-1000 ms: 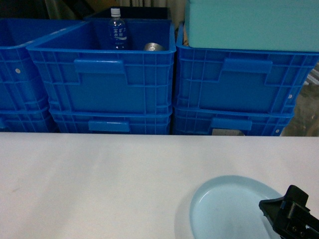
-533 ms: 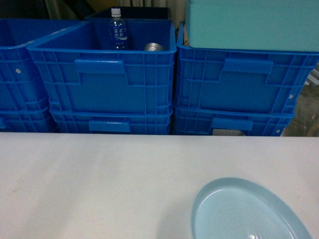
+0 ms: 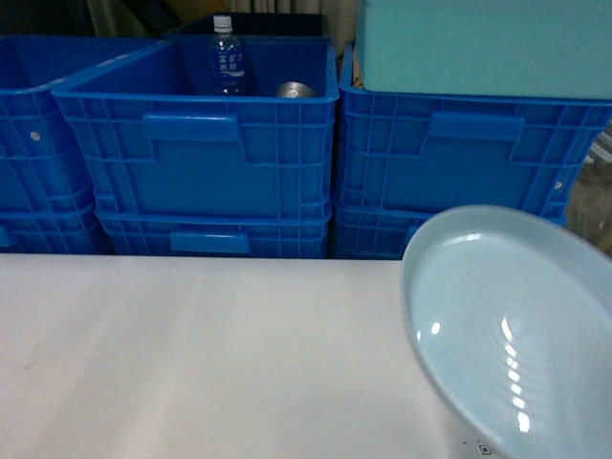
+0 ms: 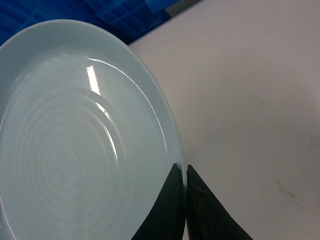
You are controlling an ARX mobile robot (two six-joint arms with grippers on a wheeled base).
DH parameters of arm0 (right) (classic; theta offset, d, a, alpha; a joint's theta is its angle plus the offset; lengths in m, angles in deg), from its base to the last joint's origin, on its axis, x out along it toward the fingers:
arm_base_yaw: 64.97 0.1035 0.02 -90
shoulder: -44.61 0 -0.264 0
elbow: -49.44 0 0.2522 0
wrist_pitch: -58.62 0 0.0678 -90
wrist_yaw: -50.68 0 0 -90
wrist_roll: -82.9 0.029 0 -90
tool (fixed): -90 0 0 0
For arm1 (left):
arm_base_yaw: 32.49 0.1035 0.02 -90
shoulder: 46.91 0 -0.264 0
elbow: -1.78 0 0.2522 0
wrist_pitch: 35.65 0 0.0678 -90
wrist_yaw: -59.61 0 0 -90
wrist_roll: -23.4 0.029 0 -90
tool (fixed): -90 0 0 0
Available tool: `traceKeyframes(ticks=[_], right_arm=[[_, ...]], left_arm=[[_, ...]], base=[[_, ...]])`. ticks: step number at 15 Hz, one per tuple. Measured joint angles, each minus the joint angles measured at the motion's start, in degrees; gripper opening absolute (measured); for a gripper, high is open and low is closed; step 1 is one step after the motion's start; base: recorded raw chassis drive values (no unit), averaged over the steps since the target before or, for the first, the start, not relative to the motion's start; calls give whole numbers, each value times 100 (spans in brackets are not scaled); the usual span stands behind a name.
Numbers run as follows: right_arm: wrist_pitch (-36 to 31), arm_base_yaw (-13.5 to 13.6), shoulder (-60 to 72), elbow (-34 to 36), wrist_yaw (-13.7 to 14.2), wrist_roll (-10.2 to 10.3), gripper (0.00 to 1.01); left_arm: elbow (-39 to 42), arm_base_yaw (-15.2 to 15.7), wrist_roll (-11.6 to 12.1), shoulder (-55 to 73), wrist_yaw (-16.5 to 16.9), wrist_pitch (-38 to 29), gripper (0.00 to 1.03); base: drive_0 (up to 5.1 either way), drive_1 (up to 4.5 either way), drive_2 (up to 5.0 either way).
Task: Place blue tray on left shelf second layer neatly
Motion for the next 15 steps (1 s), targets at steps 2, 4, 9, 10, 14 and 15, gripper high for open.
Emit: traceKeyframes(ticks=[2,4,9,10,14,15], right_arm=[[1027,-411,-780,-424,-262,-437,2],[1652,-695,-1351,-514,-463,-813,2],[2011,-450,-2612,-26,-160,-1325,2],[2039,-120,-2813,142,79,-1292,2],[1893,-278,-2684,138,111,-1425,2],[1899,-352,-2656,138,111,-1482,2]], left_arm=[[0,0,0,0,0,-2,98],[0,0,0,0,0,-2,98],[2,0,-2,0,0,-2,98],[0,0,-2,0,0,-2,98],[0,0,-2,0,0,-2,98],[0,0,-2,0,-2,-2,98]], base=[[0,0,0],[0,0,0],[0,0,0],[0,0,0],[0,0,0],[0,0,0]])
